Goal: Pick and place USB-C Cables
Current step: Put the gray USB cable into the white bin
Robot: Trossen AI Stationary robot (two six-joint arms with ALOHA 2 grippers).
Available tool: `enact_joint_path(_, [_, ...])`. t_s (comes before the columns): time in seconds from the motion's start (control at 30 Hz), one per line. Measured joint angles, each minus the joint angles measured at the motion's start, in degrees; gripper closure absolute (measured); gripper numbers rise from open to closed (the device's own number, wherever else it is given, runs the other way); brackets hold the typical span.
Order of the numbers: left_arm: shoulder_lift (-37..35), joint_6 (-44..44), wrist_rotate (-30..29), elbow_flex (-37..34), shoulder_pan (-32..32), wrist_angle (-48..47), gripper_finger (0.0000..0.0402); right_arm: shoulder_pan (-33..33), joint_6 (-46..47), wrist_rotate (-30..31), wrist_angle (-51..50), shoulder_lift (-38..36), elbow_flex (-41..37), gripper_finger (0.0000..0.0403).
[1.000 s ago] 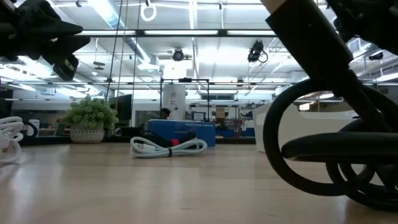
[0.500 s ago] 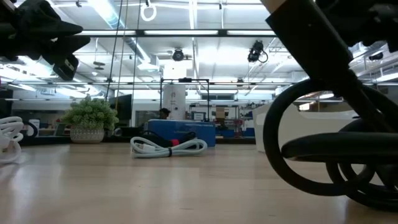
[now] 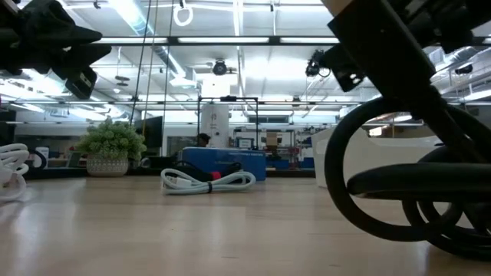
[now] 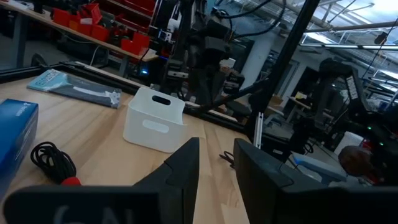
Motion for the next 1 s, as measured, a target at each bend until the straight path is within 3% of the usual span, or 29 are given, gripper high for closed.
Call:
enact_joint_path(0.47, [0.0,0.0,0.0,0.0,0.0,-0.1,0.0294,-3.2,-8.3,-0.2,-4.0,20.9,16.2,0.0265])
enact_joint_path(1.0, [0.0,0.0,0.0,0.0,0.0,0.0,0.0294,-5.4,-16.1,-0.2,-23.4,39.9,38.6,0.0270])
